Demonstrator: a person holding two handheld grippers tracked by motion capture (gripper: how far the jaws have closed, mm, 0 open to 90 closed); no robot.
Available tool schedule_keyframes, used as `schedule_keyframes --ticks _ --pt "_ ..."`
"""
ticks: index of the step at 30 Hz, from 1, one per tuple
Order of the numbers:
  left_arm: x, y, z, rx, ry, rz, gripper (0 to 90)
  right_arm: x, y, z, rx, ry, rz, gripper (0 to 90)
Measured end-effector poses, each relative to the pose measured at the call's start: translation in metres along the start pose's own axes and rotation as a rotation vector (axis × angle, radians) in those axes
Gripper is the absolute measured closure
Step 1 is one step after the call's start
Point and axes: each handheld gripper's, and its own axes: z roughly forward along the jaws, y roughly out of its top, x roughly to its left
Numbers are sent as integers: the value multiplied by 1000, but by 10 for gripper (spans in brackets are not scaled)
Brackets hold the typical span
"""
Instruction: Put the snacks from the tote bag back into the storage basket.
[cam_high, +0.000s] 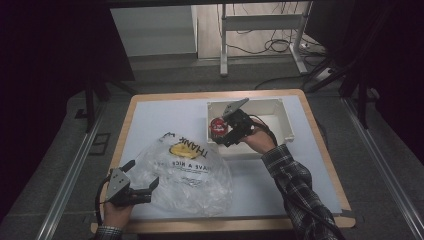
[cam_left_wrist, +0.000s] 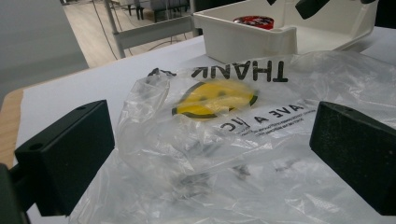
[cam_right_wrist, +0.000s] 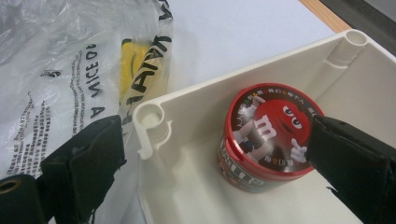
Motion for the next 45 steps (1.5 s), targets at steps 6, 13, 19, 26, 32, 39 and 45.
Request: schedule_keyframes --ticks 6,13,19,26,32,39,45 --pt "0 0 0 0 1 0 0 4 -5 -4 -20 -4 7 47" --pt "0 0 0 3 1 2 0 8 -11 -7 -39 3 13 48" --pt "-1 0 1 3 2 2 0 12 -17 -8 -38 3 18 48" --pt "-1 0 0 3 1 3 0 15 -20 -12 -47 0 23 48" --pt "0 0 0 2 2 2 0 18 -24 -15 -48 -6 23 48" --pt "0 0 0 2 2 3 0 21 -30 -22 -62 -16 28 48" --pt "0 0 0 1 3 1 0 23 -34 -26 -74 -22 37 48"
